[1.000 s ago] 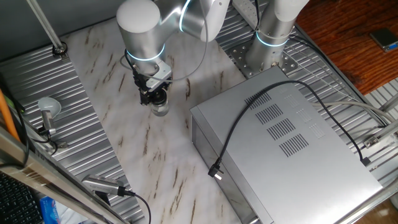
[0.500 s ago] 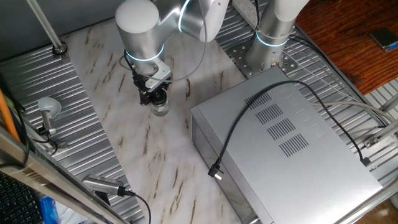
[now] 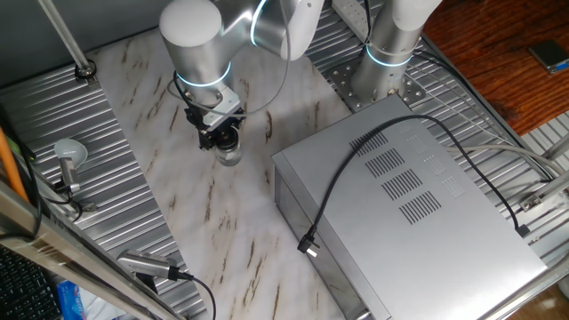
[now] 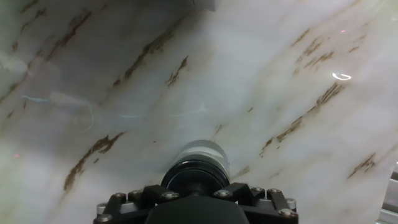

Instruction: Unscrew the lid from the jar

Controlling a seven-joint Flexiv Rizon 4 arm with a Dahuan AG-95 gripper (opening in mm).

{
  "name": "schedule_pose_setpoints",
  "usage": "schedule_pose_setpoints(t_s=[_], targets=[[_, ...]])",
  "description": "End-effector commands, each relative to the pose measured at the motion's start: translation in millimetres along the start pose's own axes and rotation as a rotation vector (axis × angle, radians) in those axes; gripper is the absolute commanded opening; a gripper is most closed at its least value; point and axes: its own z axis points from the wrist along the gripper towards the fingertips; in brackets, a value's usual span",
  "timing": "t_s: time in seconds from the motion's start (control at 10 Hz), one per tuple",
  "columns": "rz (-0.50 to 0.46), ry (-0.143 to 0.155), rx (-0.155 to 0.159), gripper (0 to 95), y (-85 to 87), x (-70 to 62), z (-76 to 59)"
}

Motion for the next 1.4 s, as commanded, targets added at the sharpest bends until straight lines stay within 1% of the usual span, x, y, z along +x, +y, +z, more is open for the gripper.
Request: schedule_pose_setpoints(t_s=[0.1,0.4,0.5,0.7,0.8,1.4], targets=[[0.0,-0.002,-0.002,76.0,-0.1,0.2,-0.7],[-0.001,-0.001,-0.001,76.0,-0.1,0.2,-0.7],[-0.001,-0.001,-0.001,57.0,-0.1,0.2,-0.7],[0.002,0.0,-0.001,57.0,-0.1,0.2,-0.7],[0.007,0.0,-0.002,38.0,-0.1,0.2,-0.8],[0.007,0.0,-0.003,38.0,-0.2,0.2,-1.8]])
